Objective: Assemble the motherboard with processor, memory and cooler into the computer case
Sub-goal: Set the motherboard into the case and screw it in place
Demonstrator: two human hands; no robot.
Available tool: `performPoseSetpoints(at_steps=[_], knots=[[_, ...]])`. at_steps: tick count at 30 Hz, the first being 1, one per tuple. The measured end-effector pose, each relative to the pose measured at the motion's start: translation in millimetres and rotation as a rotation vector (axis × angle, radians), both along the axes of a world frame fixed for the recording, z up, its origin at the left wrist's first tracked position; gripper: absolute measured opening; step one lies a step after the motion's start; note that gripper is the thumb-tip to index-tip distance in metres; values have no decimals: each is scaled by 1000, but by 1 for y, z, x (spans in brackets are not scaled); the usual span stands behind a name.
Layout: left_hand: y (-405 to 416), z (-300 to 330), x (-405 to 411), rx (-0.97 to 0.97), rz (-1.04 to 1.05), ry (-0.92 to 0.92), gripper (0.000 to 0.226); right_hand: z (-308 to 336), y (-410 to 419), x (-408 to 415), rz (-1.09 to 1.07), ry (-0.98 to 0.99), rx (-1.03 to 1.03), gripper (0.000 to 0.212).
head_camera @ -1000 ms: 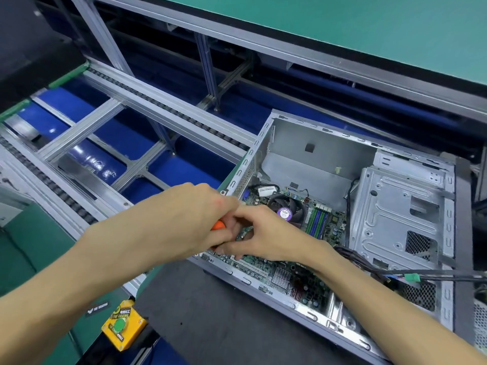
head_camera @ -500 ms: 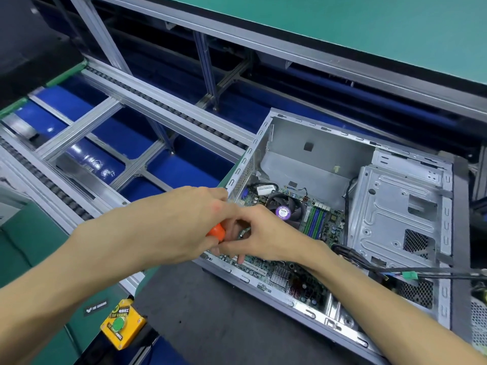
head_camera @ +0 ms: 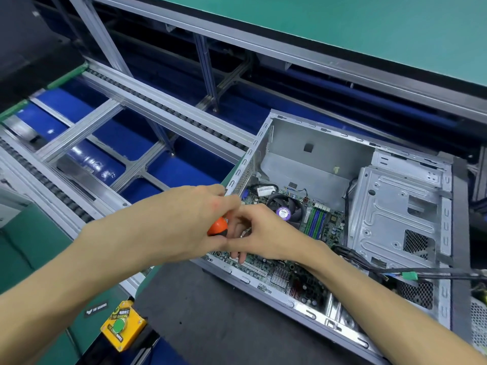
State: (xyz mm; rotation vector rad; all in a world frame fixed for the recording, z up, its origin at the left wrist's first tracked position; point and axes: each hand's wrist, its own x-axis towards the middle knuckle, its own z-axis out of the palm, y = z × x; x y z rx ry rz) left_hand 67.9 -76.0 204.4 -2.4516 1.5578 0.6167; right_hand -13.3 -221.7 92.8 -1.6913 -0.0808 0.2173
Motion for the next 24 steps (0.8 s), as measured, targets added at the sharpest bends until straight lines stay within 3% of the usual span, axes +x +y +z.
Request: performPoseSetpoints(at_steps=[2,4,10,17,19,22,24], knots=[[-3,-2,1,11,58,-98,36,-1,1,2,14,0,-5,27],[-4,-6,0,9,72,-136,33,-3,1,3,19,1,8,30],[3,-7,-1,-61,3,7,18,-7,6,0,1,-48,14,32],[6,-2,5,-41,-54,121,21,-6,7,-2,14,-33,-25,24],[8,-1,2,-34,-24,82,20,-6,7,-1,12,-33,-44,22],[6,-9,-4,9,73,-89,48,-5,6,0,20,-37,-75,24],[5,-17,-8,15,87,-146,40,-4,7,0,25,-41,-53,25]])
